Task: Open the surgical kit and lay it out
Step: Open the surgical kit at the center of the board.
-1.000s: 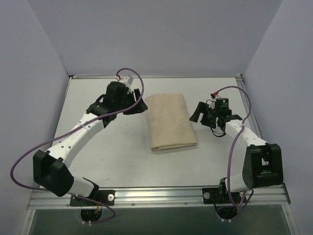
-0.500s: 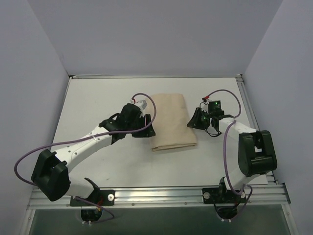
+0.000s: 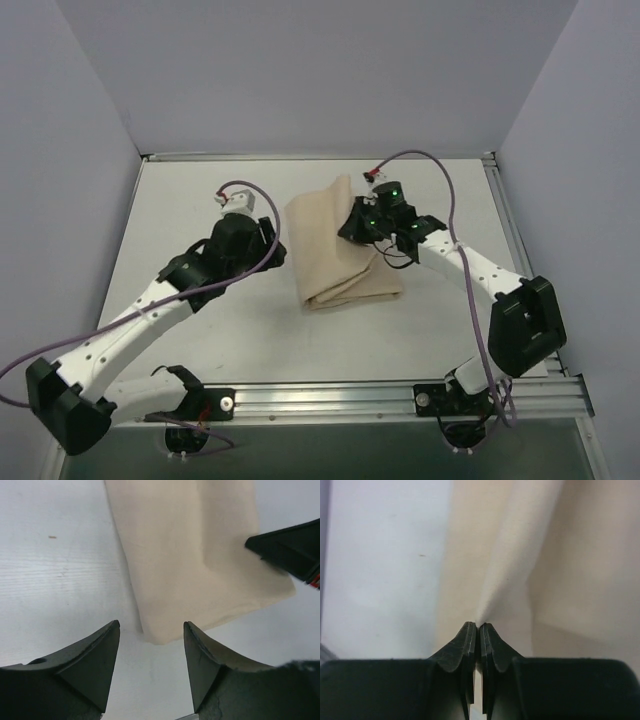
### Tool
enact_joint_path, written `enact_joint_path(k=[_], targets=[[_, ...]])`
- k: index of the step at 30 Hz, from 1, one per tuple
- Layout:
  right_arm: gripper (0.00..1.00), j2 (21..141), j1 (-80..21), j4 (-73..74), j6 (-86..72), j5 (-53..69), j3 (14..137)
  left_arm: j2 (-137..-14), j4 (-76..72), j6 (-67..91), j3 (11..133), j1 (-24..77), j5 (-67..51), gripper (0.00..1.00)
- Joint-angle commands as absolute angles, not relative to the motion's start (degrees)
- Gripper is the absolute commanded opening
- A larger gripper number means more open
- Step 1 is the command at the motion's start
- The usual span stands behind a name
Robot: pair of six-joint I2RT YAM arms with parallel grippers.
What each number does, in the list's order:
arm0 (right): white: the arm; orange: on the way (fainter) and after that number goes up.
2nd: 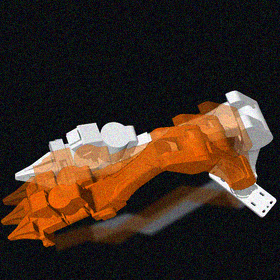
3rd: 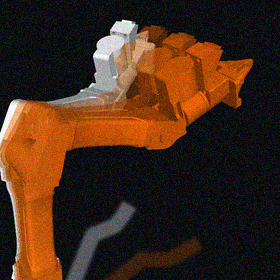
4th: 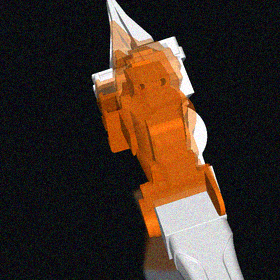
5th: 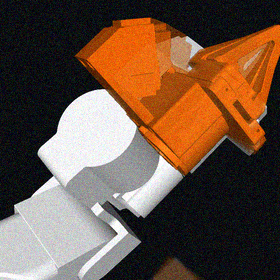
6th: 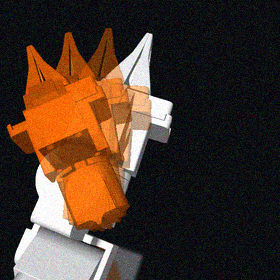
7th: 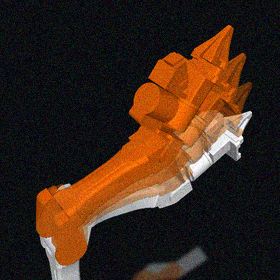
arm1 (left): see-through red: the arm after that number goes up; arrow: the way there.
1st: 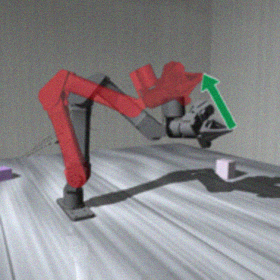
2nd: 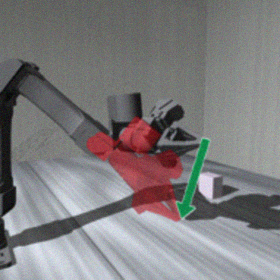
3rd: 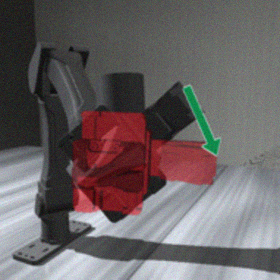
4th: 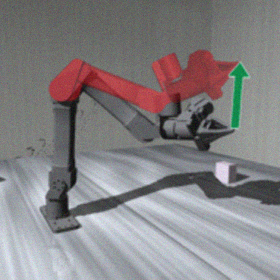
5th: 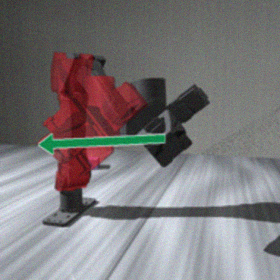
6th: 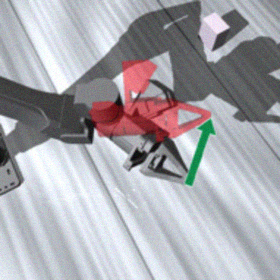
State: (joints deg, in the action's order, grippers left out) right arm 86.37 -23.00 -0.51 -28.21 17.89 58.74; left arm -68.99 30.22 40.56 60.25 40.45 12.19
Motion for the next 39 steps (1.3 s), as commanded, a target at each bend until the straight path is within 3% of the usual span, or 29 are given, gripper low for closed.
enact_joint_path(k=[1, 5, 7, 11, 12, 13, 16, 21, 29, 30, 39], targets=[[0.00, 88.39, -35.81, -3.86, -34.79, 11.44, 68.08, -58.38, 33.74, 43.41, 61.35, 40.61, 24.07, 0.63], [0.00, 101.31, -46.63, -6.85, -38.75, 9.49, 80.19, -51.69, 39.71, 45.08, 63.10, 40.61, 28.73, 0.64], [0.12, 109.02, -49.99, -7.03, -39.11, 10.19, 86.10, -48.45, 42.88, 45.96, 63.46, 40.52, 29.88, 0.63], [0.61, 112.68, -52.74, -1.94, -36.13, 7.40, 94.14, -44.57, 47.10, 46.58, 63.90, 40.34, 32.95, 0.64], [0.82, 111.28, -51.95, -2.28, -34.73, 5.38, 91.00, -43.78, 47.89, 46.41, 63.90, 40.34, 33.13, 0.64], [0.87, 108.92, -51.16, -1.94, -34.19, 3.97, 89.40, -43.77, 48.25, 46.23, 63.90, 40.34, 33.31, 0.66], [0.88, 107.49, -48.43, 4.11, -30.95, 0.37, 88.07, -44.47, 47.99, 46.06, 63.46, 40.25, 33.66, 0.68], [0.68, 110.90, -49.83, 12.29, -26.64, -14.75, 89.12, -47.54, 42.11, 45.62, 60.12, 40.25, 30.42, 0.69], [0.64, 119.35, -51.50, 16.70, -26.54, -24.07, 94.21, -52.82, 35.52, 49.13, 55.38, 39.64, 27.52, 0.70], [0.59, 120.40, -51.59, 18.09, -26.80, -25.13, 94.74, -53.87, 35.33, 49.48, 54.50, 39.29, 26.81, 0.70], [0.53, 121.91, -52.91, 23.02, -28.04, -34.27, 96.68, -55.20, 34.54, 50.71, 51.86, 36.65, 22.50, 0.70]])
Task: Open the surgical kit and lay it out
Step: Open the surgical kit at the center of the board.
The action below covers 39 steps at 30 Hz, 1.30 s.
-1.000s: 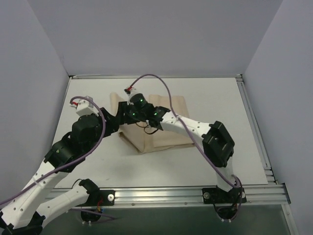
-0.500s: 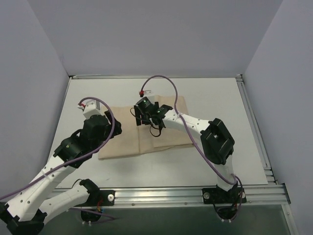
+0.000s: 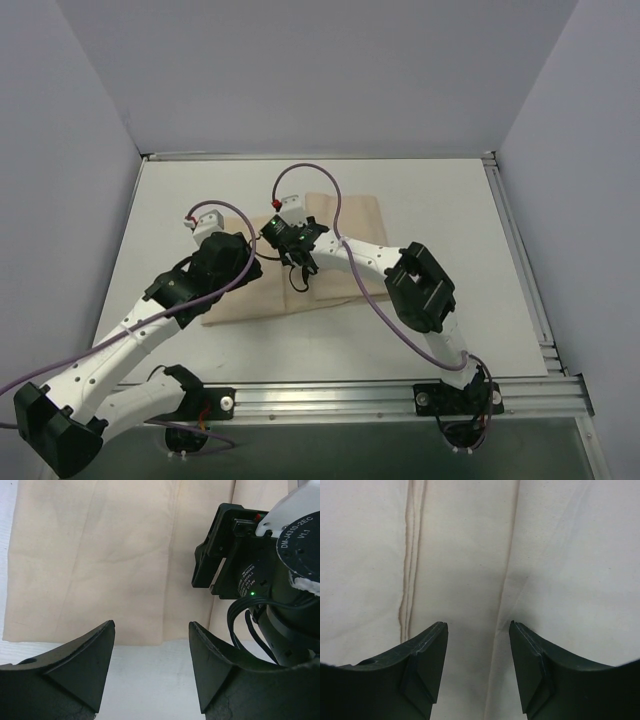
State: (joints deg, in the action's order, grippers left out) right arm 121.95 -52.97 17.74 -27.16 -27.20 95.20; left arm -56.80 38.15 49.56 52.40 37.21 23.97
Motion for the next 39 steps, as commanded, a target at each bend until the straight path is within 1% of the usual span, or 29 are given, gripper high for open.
enact_joint_path(k=[1, 7, 13, 15, 16, 17, 19, 20, 22, 23, 25, 26, 28, 30, 31, 36, 39], targets=[[0.52, 121.56, -53.08, 23.11, -28.04, -34.71, 96.42, -54.76, 34.37, 50.80, 51.51, 36.74, 22.50, 0.70], [0.52, 117.34, -54.32, 21.71, -28.21, -36.39, 93.35, -52.65, 33.31, 50.89, 49.39, 36.48, 22.68, 0.70], [0.52, 119.52, -54.14, 21.97, -27.68, -35.15, 94.30, -52.91, 33.22, 50.63, 49.48, 36.12, 21.36, 0.70], [0.50, 120.67, -54.14, 23.02, -28.21, -35.77, 95.18, -52.82, 33.31, 50.45, 49.48, 36.12, 21.09, 0.70], [0.47, 120.76, -54.14, 23.20, -28.39, -36.38, 95.27, -52.82, 33.40, 50.36, 49.66, 36.12, 21.09, 0.70], [0.39, 120.85, -54.14, 23.29, -28.30, -36.82, 95.27, -52.74, 33.57, 50.19, 49.75, 36.04, 21.09, 0.70], [0.34, 121.03, -54.05, 23.82, -28.74, -37.61, 95.27, -52.47, 33.84, 49.75, 50.01, 36.04, 21.18, 0.70], [0.29, 121.03, -54.05, 23.91, -28.74, -38.23, 95.27, -52.47, 34.01, 49.66, 50.01, 35.95, 21.18, 0.70], [0.27, 120.85, -53.88, 24.17, -28.65, -38.41, 95.19, -52.30, 34.01, 49.31, 50.01, 35.77, 21.18, 0.70], [0.24, 120.76, -53.88, 24.17, -28.57, -38.76, 95.19, -52.29, 34.01, 49.31, 50.01, 35.60, 21.09, 0.70], [0.20, 120.76, -53.79, 24.43, -28.22, -39.29, 95.27, -52.38, 34.01, 49.31, 49.92, 35.51, 21.09, 0.70], [0.16, 120.76, -53.62, 24.52, -28.21, -39.46, 95.27, -52.38, 33.84, 49.22, 50.01, 35.42, 20.92, 0.70], [0.12, 120.50, -53.26, 24.87, -27.95, -39.99, 95.27, -52.56, 33.58, 49.05, 50.10, 35.42, 20.57, 0.70], [0.02, 120.32, -52.82, 25.13, -27.69, -39.99, 95.54, -52.99, 33.49, 49.04, 50.18, 35.42, 20.57, 0.70], [0.00, 120.06, -52.21, 25.22, -27.77, -40.08, 95.54, -53.09, 33.40, 48.78, 50.27, 35.33, 20.22, 0.70], [0.00, 116.30, -48.26, 25.31, -27.25, -41.39, 94.05, -53.88, 32.00, 47.29, 50.36, 35.16, 18.20, 0.70], [0.00, 111.30, -42.12, 25.40, -26.02, -42.10, 90.80, -54.40, 30.59, 45.27, 50.62, 34.80, 16.00, 0.70]])
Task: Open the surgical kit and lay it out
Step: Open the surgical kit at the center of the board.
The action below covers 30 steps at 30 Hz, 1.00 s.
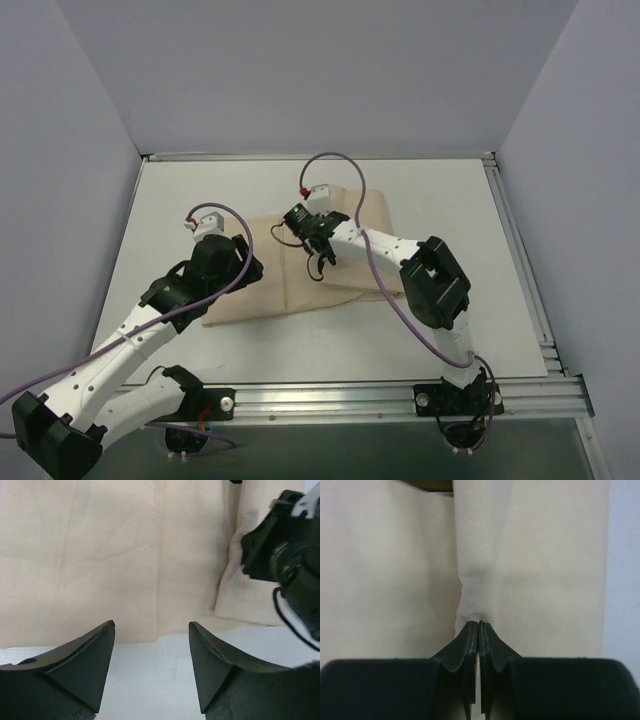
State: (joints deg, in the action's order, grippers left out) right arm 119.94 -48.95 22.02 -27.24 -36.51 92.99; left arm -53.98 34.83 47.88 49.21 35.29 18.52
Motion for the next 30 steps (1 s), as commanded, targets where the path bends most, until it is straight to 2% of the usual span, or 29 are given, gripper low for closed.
enact_joint_path(k=[1, 9, 10, 11, 14, 15, 16, 20, 23, 30], targets=[[0.00, 109.53, -40.27, 25.23, -25.49, -42.27, 89.49, -54.75, 30.24, 44.57, 50.89, 34.72, 15.65, 0.69], [0.00, 93.54, -16.03, 24.61, -18.99, -39.39, 77.97, -65.10, 27.25, 41.14, 55.45, 33.75, 9.59, 0.70], [0.00, 92.38, -9.82, 24.26, -17.59, -38.33, 75.78, -66.43, 27.16, 40.96, 56.07, 33.58, 8.97, 0.71], [0.44, 91.50, -7.23, 23.21, -17.06, -37.45, 74.72, -67.92, 26.38, 40.70, 56.68, 33.40, 8.44, 0.72], [0.96, 86.41, -4.48, 19.88, -16.26, -30.43, 71.20, -74.16, 25.58, 39.47, 59.49, 33.22, 7.12, 0.76], [1.00, 84.57, -5.00, 19.43, -16.87, -27.89, 70.84, -77.66, 25.66, 39.29, 61.42, 33.22, 7.12, 0.77], [1.00, 83.85, -6.23, 19.08, -17.75, -22.21, 70.32, -79.26, 25.75, 38.77, 62.39, 33.31, 7.64, 0.77], [0.99, 81.91, -12.90, 15.39, -20.73, -14.87, 68.91, -89.01, 27.94, 38.23, 68.19, 34.01, 10.44, 0.77], [0.93, 81.91, -14.24, 11.27, -22.32, -7.59, 65.76, -95.96, 30.67, 38.49, 72.06, 34.72, 13.96, 0.76], [0.79, 79.55, -13.89, 6.24, -22.15, -5.01, 59.16, -105.99, 33.75, 40.08, 75.76, 35.16, 20.64, 0.72]])
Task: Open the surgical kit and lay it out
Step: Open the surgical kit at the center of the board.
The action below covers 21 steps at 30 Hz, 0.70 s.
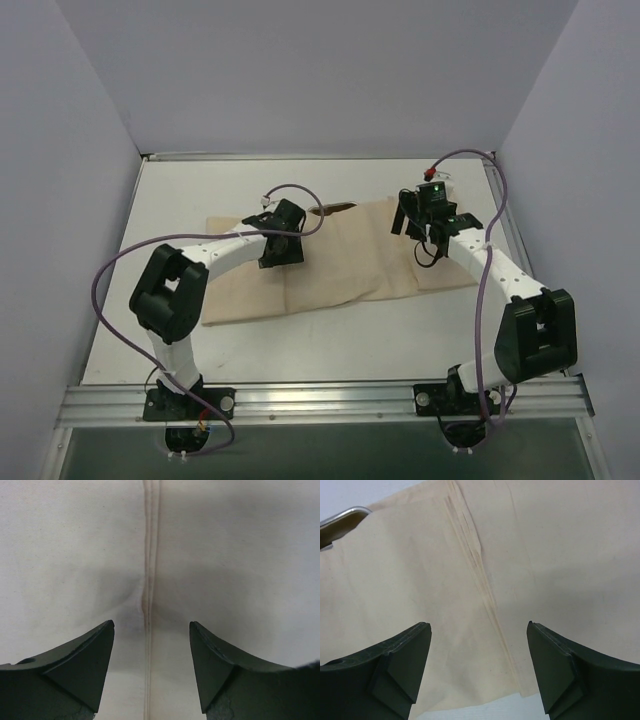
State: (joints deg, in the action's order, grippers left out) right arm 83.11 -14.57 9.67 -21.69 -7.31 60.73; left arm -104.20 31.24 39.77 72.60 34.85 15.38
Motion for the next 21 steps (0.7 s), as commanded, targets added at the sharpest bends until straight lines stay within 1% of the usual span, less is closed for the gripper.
enact_joint_path(k=[1, 4, 5, 7, 9, 11, 12, 15, 18, 21], targets=[[0.77, 79.37, -13.80, 5.89, -21.89, -4.75, 58.72, -106.78, 34.36, 40.43, 76.02, 35.16, 21.35, 0.70], [0.72, 78.49, -13.89, 4.13, -21.53, -3.17, 57.05, -109.59, 35.24, 40.61, 77.25, 35.16, 23.64, 0.68], [0.67, 78.40, -13.80, 3.52, -21.27, -2.82, 56.87, -110.90, 35.42, 40.61, 77.60, 35.16, 23.90, 0.65], [0.63, 78.66, -13.80, 3.34, -20.92, -2.81, 56.43, -112.23, 35.94, 40.69, 78.57, 35.16, 24.08, 0.61], [0.61, 79.01, -13.62, 3.34, -20.30, -2.90, 56.34, -113.81, 36.47, 40.69, 79.62, 35.16, 24.26, 0.51], [0.57, 79.19, -13.36, 3.34, -19.87, -3.08, 56.16, -113.47, 36.83, 40.78, 79.63, 35.16, 25.04, 0.39], [0.56, 79.36, -13.36, 3.34, -19.60, -3.08, 56.16, -113.03, 36.83, 40.78, 79.45, 35.16, 25.57, 0.28], [0.54, 79.37, -13.27, 2.99, -19.42, -3.08, 55.81, -110.14, 37.18, 40.43, 78.84, 34.89, 26.80, 0.14], [0.51, 79.72, -13.27, 2.64, -19.51, -2.72, 55.72, -106.88, 38.32, 39.64, 79.10, 33.84, 27.07, 0.02], [0.50, 80.59, -13.27, 2.37, -19.77, -2.11, 55.81, -103.46, 39.28, 38.59, 79.19, 32.00, 26.46, 0.02]])
